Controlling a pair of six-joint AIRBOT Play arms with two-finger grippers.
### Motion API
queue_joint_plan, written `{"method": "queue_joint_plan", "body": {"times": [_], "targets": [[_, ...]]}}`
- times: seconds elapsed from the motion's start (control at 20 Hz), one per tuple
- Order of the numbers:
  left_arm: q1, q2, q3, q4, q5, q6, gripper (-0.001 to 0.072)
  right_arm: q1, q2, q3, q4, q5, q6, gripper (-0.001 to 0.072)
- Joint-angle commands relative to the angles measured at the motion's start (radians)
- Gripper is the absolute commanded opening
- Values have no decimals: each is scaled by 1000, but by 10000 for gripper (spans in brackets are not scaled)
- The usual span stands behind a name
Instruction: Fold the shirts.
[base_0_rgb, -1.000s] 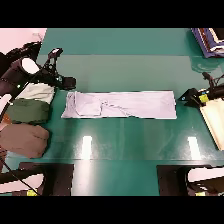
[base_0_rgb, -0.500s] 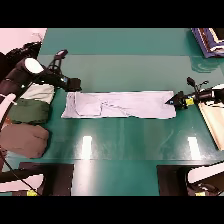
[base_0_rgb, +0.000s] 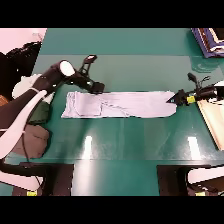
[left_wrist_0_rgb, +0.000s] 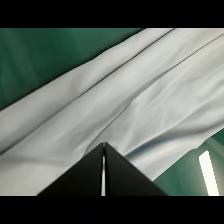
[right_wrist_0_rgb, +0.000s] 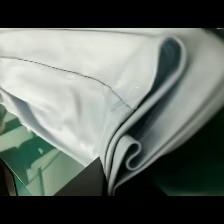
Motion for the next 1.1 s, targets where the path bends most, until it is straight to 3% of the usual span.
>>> {"method": "queue_joint_plan", "body": {"times": [0.0,0.3,0.8,1.05], "targets": [[-68,-120,130,-32,12,-5,18,19,122,50,51,3,100,14],[-163,-245,235,-65,33,-5,18,173,187,320,51,26,241,14],[-216,-292,236,-84,53,0,18,371,187,517,50,-16,281,14],[-130,-246,235,-80,0,-9,17,440,177,517,43,-35,275,14]]}}
